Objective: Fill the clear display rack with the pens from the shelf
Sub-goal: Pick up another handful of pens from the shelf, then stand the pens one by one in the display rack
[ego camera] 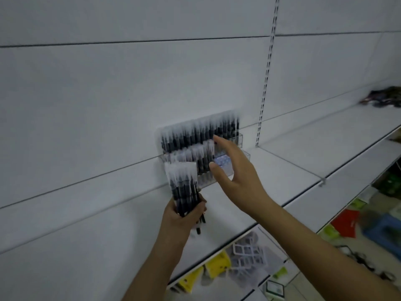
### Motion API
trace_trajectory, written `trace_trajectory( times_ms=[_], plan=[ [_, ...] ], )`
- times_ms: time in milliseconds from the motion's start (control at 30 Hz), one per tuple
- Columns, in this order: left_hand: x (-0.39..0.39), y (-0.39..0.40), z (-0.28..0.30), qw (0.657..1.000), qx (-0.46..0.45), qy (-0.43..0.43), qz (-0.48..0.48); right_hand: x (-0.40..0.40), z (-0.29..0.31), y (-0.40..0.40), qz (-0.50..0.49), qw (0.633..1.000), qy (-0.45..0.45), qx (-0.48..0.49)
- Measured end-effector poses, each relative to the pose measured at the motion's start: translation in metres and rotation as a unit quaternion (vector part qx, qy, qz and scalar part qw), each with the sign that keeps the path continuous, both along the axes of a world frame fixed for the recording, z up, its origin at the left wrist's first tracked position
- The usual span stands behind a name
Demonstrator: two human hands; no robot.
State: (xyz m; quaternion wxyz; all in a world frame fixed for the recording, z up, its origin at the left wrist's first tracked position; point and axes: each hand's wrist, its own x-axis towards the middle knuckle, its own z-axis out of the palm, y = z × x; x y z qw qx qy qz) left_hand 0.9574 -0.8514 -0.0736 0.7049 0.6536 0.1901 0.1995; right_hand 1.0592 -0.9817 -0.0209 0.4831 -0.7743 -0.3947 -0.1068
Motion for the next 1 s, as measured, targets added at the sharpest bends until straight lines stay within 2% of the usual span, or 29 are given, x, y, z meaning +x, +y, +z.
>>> trace_trajectory(
  times_ms=[267,533,833,1000],
  plan=[
    [0.077,-0.004,-0.001,0.999,0.018,0.024,-0.035,0.063,-0.02,-0.025,-0.041,0.999,0.019,0.006],
    [0.106,0.008,-0.021,0.995,-0.002,0.032,-0.094,0.094,-0.071,-0.007,0.046,0.994,0.089,-0.037],
    [0.116,0.007,-0.037,0.992,0.037,0.078,-0.091,0.114,-0.101,0.007,0.078,0.982,0.151,0.079],
    [0.118,0.005,-0.035,0.99,0.065,0.073,-0.107,0.12,-0.102,0.006,0.06,0.978,0.165,0.112]
  ],
)
